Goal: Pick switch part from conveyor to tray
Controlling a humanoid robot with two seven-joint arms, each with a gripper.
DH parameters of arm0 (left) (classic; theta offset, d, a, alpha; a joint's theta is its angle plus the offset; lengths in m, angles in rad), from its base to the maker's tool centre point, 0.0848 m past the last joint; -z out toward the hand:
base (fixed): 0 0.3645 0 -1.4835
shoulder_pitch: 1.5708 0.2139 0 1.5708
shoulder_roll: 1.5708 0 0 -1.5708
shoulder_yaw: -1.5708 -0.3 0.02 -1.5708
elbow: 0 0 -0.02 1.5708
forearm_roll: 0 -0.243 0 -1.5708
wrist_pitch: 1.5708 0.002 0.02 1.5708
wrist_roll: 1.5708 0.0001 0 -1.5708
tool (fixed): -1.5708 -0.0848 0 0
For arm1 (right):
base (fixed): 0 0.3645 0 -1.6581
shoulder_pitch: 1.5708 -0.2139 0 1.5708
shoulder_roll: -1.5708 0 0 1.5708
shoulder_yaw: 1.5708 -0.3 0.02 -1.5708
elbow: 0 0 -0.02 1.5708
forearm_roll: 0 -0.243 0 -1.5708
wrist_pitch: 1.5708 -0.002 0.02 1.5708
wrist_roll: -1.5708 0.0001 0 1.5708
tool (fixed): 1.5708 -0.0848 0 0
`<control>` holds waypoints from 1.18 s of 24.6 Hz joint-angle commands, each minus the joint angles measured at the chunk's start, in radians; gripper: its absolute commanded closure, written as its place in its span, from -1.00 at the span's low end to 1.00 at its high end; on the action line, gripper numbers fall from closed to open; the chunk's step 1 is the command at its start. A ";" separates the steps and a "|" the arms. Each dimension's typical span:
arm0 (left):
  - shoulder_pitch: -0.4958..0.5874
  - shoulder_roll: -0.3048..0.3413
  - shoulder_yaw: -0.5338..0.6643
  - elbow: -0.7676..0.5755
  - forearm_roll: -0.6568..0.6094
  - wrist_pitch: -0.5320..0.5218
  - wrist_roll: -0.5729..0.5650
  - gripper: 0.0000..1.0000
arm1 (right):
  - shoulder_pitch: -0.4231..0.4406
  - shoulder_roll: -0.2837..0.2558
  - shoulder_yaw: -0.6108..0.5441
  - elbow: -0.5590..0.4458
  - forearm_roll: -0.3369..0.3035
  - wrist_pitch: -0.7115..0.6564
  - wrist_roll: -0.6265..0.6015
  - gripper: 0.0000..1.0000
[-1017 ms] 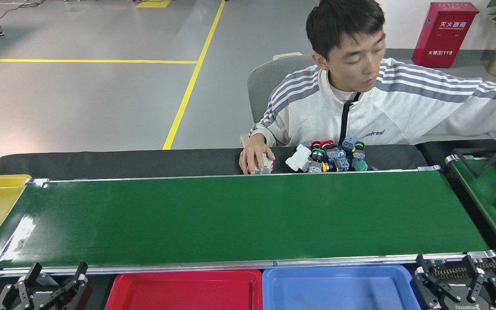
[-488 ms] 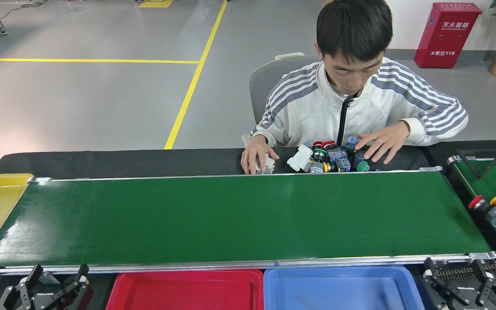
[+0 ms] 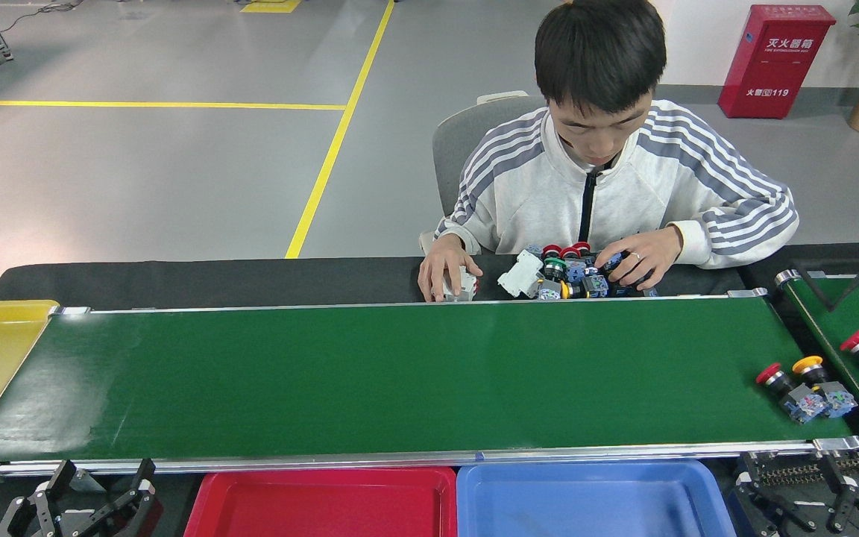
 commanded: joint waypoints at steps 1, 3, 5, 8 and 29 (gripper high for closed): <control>-0.002 0.013 0.003 -0.011 -0.002 0.000 0.005 -1.00 | -0.010 -0.012 -0.006 -0.008 0.000 -0.003 0.000 -0.99; -0.002 0.013 0.002 -0.011 0.000 -0.002 0.005 -1.00 | -0.012 -0.014 -0.006 -0.006 0.000 -0.003 0.000 -0.99; -0.002 0.014 0.000 -0.011 -0.002 -0.002 0.005 -1.00 | -0.012 -0.015 -0.006 0.009 0.000 -0.003 0.014 -0.99; -0.002 0.014 0.000 -0.011 -0.002 -0.002 0.005 -1.00 | -0.041 -0.023 -0.006 0.029 -0.002 -0.003 0.057 -0.99; -0.003 0.014 0.000 -0.011 0.000 -0.003 0.005 -1.00 | -0.266 -0.030 0.142 0.178 -0.003 -0.055 0.166 -0.99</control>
